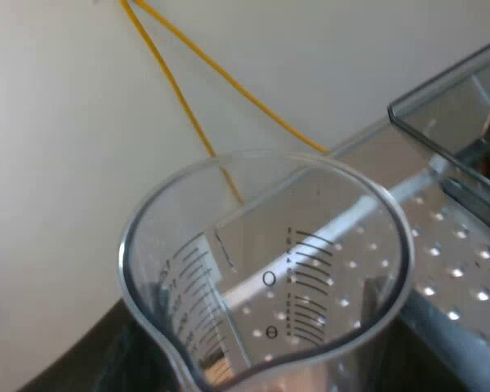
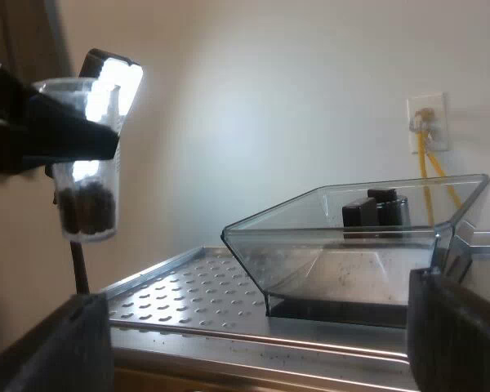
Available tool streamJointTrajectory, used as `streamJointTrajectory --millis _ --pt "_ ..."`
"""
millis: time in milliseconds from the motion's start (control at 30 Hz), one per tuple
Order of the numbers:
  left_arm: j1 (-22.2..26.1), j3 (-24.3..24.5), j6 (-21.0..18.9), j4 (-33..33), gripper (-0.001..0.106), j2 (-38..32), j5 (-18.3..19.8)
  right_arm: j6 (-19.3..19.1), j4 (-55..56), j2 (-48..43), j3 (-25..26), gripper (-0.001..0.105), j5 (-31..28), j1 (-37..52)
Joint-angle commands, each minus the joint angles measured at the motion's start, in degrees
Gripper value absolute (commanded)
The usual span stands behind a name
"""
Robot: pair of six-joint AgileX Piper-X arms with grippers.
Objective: Pour the beans into the coffee machine
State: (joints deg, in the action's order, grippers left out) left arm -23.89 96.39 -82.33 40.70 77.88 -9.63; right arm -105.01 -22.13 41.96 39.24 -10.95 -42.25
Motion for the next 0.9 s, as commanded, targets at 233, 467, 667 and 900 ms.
streamJointTrajectory --millis 233,467,667,900 --pt "-5.7 5.9 2.0 1.6 0.028 5.0 -7.4 -0.2 -0.8 -0.1 0.2 0.078 0.0 -0.1" --pt "-8.8 9.6 9.7 1.8 0.028 9.8 -13.2 -0.2 -0.8 -0.1 0.2 0.078 0.0 -0.1" --pt "-10.7 10.6 18.1 -1.0 0.028 11.7 -18.5 -0.2 -0.7 -0.1 0.2 0.078 0.0 -0.1" --pt "-10.8 10.6 27.5 -4.7 0.028 11.9 -18.9 -0.2 0.3 -0.1 0.2 0.078 0.0 -0.1"
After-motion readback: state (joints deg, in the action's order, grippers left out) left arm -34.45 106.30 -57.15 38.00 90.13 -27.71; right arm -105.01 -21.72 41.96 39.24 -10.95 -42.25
